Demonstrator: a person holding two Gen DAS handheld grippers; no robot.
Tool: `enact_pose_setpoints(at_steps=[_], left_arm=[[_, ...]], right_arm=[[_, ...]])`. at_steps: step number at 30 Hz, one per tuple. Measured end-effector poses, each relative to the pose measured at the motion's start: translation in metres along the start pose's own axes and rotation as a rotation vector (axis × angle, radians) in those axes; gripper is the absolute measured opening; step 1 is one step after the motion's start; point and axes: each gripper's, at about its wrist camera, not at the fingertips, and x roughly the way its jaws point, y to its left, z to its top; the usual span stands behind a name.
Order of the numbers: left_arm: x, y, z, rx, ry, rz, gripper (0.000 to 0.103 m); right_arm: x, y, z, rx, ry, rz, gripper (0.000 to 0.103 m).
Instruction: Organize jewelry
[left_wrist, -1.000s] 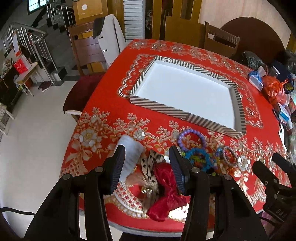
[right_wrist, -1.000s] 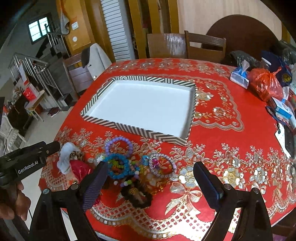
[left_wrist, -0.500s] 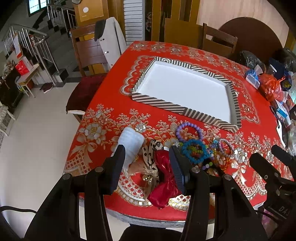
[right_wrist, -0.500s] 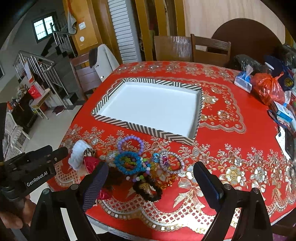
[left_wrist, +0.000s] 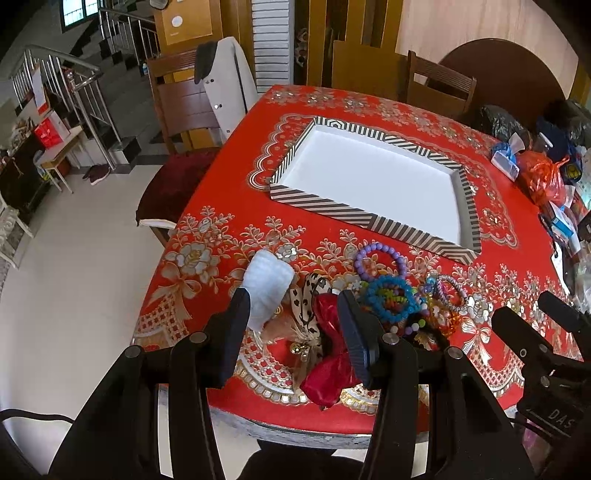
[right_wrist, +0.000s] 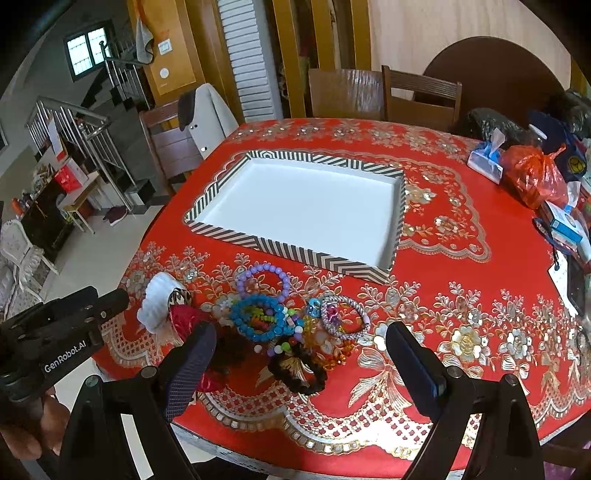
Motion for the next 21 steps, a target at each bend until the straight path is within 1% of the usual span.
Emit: enact_pose_setpoints(at_steps=[11,21], left_arm=[[0.0003,-0.0039,-0.0002,0.014,0.016,-0.003,0.049],[0.0039,-0.0016,0.0008,0.007,0.026,0.000,0.049]], right_arm=[[0.0044,-0.0006,-0.0022,0.005,0.021,0.001,0.092],[0.0074,0.0014,-0.0014,-0.004,0.033,0.007,0.092]])
